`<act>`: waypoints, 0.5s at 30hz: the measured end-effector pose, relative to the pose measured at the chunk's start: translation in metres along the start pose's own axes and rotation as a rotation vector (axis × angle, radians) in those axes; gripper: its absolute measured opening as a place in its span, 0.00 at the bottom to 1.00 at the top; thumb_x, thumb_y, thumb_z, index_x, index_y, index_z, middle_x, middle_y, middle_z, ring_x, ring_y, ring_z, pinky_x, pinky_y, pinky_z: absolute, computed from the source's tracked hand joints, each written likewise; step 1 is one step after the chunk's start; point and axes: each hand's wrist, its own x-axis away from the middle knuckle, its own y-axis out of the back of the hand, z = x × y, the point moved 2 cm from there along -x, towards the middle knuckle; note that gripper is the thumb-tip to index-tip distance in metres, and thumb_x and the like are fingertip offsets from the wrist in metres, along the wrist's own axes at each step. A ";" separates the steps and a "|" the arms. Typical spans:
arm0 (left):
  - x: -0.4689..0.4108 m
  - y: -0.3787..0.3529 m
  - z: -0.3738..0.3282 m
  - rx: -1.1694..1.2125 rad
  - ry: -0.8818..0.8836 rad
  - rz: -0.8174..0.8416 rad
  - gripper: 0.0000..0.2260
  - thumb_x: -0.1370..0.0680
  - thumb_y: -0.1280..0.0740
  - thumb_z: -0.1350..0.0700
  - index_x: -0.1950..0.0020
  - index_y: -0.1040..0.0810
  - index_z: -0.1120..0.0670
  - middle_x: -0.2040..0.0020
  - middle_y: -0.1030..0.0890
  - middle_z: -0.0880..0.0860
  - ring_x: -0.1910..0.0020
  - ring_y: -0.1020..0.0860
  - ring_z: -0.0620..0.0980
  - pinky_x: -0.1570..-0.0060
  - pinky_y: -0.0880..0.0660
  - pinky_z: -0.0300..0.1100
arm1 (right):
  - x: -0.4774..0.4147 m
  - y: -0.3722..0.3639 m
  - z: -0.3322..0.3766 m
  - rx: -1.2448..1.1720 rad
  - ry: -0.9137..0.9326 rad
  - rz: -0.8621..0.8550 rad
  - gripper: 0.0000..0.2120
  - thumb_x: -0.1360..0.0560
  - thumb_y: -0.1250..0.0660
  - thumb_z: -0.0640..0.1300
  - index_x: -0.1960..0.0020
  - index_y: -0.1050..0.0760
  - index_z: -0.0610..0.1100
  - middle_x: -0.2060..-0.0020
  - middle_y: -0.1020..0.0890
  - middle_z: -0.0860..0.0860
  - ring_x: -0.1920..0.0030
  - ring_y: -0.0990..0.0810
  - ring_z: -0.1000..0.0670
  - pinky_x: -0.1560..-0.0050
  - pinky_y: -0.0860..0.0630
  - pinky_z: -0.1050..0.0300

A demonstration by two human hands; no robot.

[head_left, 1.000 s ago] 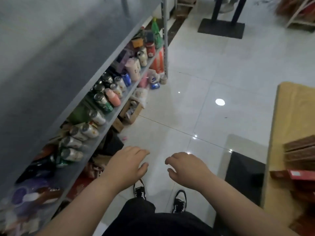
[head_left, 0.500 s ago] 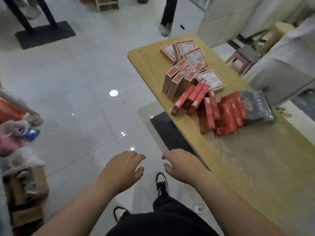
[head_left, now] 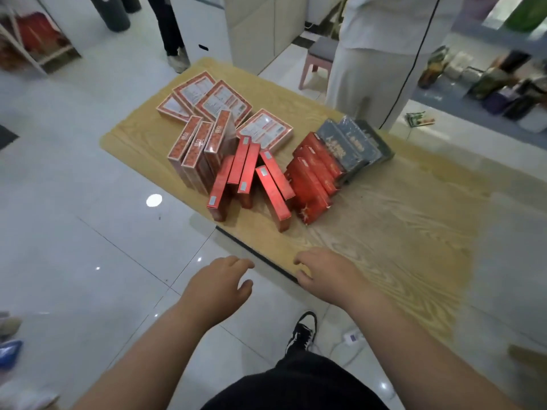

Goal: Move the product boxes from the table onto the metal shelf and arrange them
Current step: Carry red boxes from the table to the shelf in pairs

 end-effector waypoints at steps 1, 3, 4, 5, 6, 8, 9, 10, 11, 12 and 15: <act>-0.012 0.003 -0.004 0.001 0.010 -0.001 0.18 0.18 0.41 0.45 0.28 0.30 0.43 0.33 0.26 0.43 0.35 0.28 0.44 0.44 0.26 0.41 | -0.008 0.006 -0.011 -0.010 -0.011 -0.008 0.17 0.20 0.40 0.52 0.34 0.25 0.51 0.38 0.21 0.52 0.37 0.25 0.48 0.43 0.24 0.51; -0.035 0.009 -0.012 0.005 0.030 -0.008 0.18 0.18 0.40 0.46 0.28 0.30 0.44 0.33 0.26 0.43 0.35 0.28 0.45 0.44 0.26 0.41 | -0.026 0.015 -0.031 -0.034 -0.025 -0.026 0.17 0.20 0.40 0.52 0.34 0.25 0.51 0.38 0.21 0.51 0.36 0.25 0.48 0.44 0.25 0.52; -0.045 0.012 -0.016 0.007 0.038 -0.010 0.18 0.19 0.40 0.46 0.28 0.29 0.44 0.33 0.25 0.43 0.35 0.28 0.45 0.44 0.26 0.41 | -0.034 0.018 -0.041 -0.058 -0.038 -0.035 0.16 0.20 0.40 0.51 0.34 0.24 0.51 0.38 0.21 0.51 0.37 0.24 0.48 0.45 0.25 0.52; -0.055 0.014 -0.019 0.010 0.046 -0.014 0.18 0.19 0.40 0.47 0.29 0.29 0.44 0.33 0.25 0.43 0.35 0.28 0.45 0.44 0.26 0.41 | -0.041 0.021 -0.050 -0.085 -0.054 -0.048 0.16 0.21 0.39 0.51 0.35 0.24 0.50 0.39 0.21 0.51 0.38 0.23 0.48 0.46 0.24 0.52; -0.065 0.016 -0.022 0.011 0.054 -0.021 0.18 0.19 0.39 0.47 0.29 0.29 0.44 0.34 0.25 0.43 0.36 0.27 0.45 0.45 0.26 0.41 | -0.049 0.023 -0.060 -0.114 -0.069 -0.065 0.16 0.21 0.39 0.51 0.36 0.23 0.50 0.41 0.20 0.51 0.40 0.22 0.47 0.47 0.23 0.51; -0.085 0.021 -0.026 0.022 0.072 -0.041 0.17 0.19 0.38 0.47 0.30 0.28 0.43 0.35 0.24 0.43 0.38 0.26 0.44 0.47 0.24 0.42 | -0.063 0.030 -0.075 -0.171 -0.114 -0.114 0.15 0.22 0.37 0.52 0.38 0.23 0.50 0.43 0.20 0.50 0.43 0.21 0.46 0.49 0.23 0.50; -0.095 0.024 -0.027 0.032 0.075 -0.047 0.17 0.20 0.38 0.47 0.30 0.28 0.43 0.36 0.24 0.43 0.39 0.25 0.45 0.47 0.24 0.43 | -0.069 0.033 -0.081 -0.206 -0.153 -0.133 0.15 0.22 0.37 0.52 0.38 0.23 0.50 0.44 0.20 0.49 0.44 0.21 0.46 0.50 0.23 0.50; -0.105 0.027 -0.028 0.041 0.072 -0.049 0.17 0.20 0.37 0.47 0.30 0.28 0.44 0.36 0.24 0.43 0.40 0.25 0.45 0.48 0.24 0.43 | -0.074 0.035 -0.088 -0.246 -0.195 -0.154 0.15 0.23 0.36 0.52 0.38 0.24 0.49 0.44 0.21 0.49 0.44 0.21 0.45 0.50 0.23 0.50; -0.115 0.031 -0.028 0.048 0.063 -0.050 0.17 0.20 0.37 0.48 0.31 0.27 0.44 0.37 0.24 0.43 0.40 0.25 0.46 0.48 0.24 0.43 | -0.080 0.035 -0.094 -0.287 -0.240 -0.177 0.15 0.23 0.34 0.53 0.39 0.25 0.49 0.45 0.22 0.49 0.45 0.21 0.46 0.51 0.24 0.51; -0.126 0.035 -0.028 0.053 0.048 -0.047 0.17 0.20 0.37 0.48 0.31 0.27 0.44 0.37 0.23 0.43 0.40 0.25 0.46 0.47 0.24 0.44 | -0.085 0.036 -0.099 -0.328 -0.284 -0.205 0.16 0.24 0.33 0.53 0.39 0.25 0.49 0.46 0.23 0.50 0.45 0.22 0.46 0.52 0.27 0.53; -0.164 0.050 -0.024 0.072 -0.019 -0.041 0.17 0.21 0.36 0.50 0.31 0.27 0.45 0.42 0.22 0.44 0.43 0.23 0.45 0.49 0.23 0.46 | -0.099 0.029 -0.113 -0.423 -0.427 -0.241 0.24 0.27 0.29 0.59 0.37 0.28 0.48 0.43 0.24 0.50 0.42 0.23 0.48 0.52 0.30 0.55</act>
